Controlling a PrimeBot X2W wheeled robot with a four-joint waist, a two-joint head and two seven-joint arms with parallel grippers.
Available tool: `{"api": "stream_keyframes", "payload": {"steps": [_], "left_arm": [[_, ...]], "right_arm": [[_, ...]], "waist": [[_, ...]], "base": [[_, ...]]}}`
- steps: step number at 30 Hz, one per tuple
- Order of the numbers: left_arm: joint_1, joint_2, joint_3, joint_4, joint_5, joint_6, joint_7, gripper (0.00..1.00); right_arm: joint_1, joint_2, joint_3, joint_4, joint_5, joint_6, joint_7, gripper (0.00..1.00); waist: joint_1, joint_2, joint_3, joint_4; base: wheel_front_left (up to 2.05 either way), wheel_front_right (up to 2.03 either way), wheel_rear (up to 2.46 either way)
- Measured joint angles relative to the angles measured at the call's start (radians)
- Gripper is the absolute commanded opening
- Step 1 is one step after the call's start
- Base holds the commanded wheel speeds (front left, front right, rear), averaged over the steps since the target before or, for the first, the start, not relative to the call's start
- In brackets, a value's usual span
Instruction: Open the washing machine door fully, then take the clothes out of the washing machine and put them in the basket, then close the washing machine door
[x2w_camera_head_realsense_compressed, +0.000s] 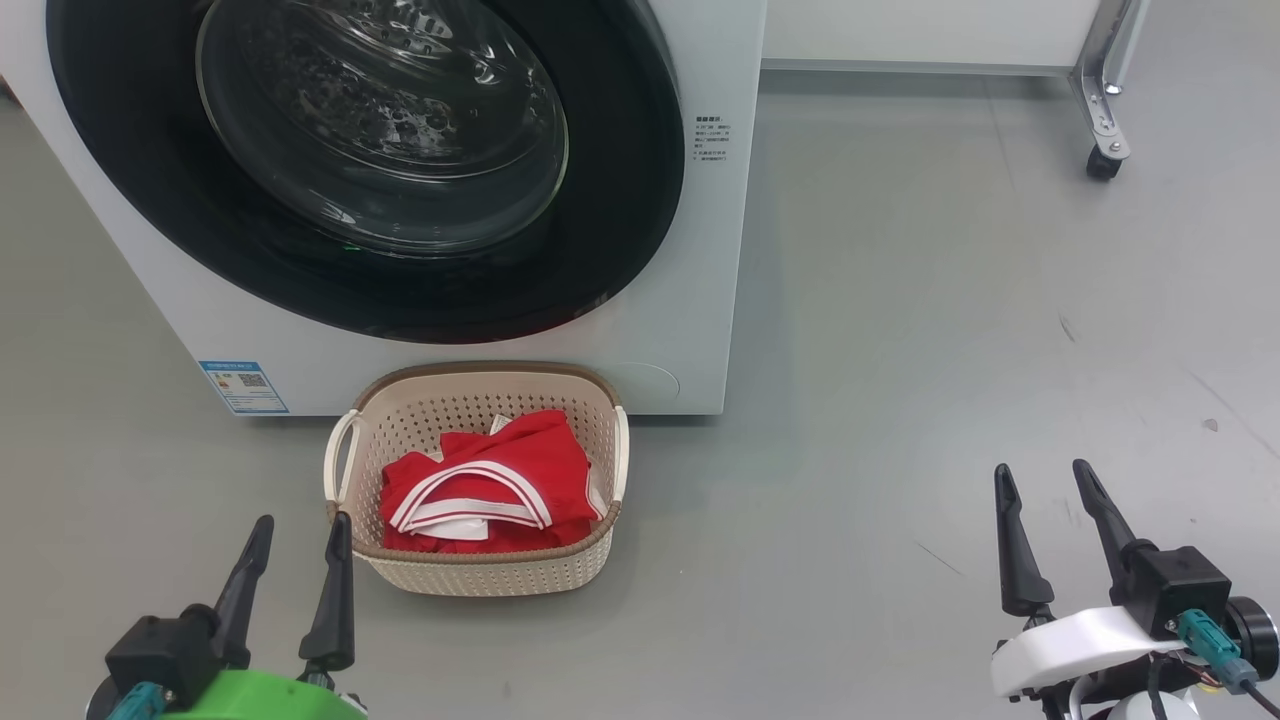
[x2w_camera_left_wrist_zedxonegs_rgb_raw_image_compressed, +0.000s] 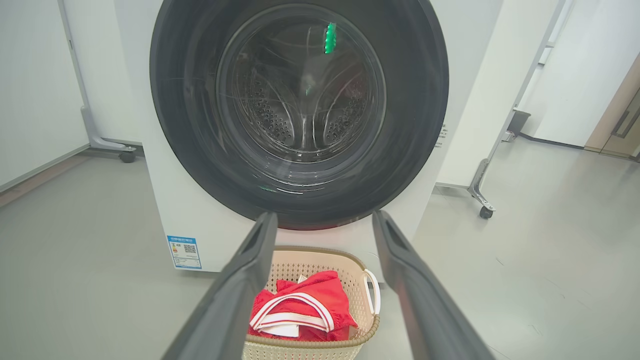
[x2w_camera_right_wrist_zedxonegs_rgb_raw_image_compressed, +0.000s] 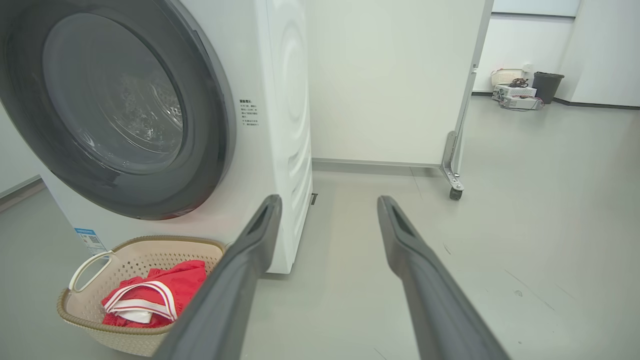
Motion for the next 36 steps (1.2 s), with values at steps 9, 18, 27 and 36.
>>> {"api": "stream_keyframes", "payload": {"steps": [9,18,27,36], "left_arm": [[0.009,0.002,-0.014,0.002,-0.002,0.0,0.0,1.0],[0.01,0.006,-0.027,0.016,0.0,0.0,0.0,1.0],[0.01,0.006,-0.031,0.015,-0.003,0.0,0.0,1.0],[0.01,0.006,-0.023,0.013,-0.011,0.0,0.0,1.0]], "right_arm": [[0.001,0.0,-0.009,-0.009,-0.007,0.0,0.0,1.0],[0.006,0.004,-0.011,-0.011,-0.008,0.001,0.0,1.0],[0.007,0.009,-0.017,-0.011,-0.008,0.008,0.0,1.0],[0.009,0.012,-0.021,-0.012,-0.008,0.008,0.0,1.0]], "waist": [[0.0,0.0,0.003,-0.003],[0.0,0.0,0.008,-0.005],[0.0,0.0,0.006,-0.003],[0.0,0.0,0.009,-0.001]], "base": [[0.0,0.0,0.0],[0.0,0.0,0.0],[0.0,0.0,0.0],[0.0,0.0,0.0]]}}
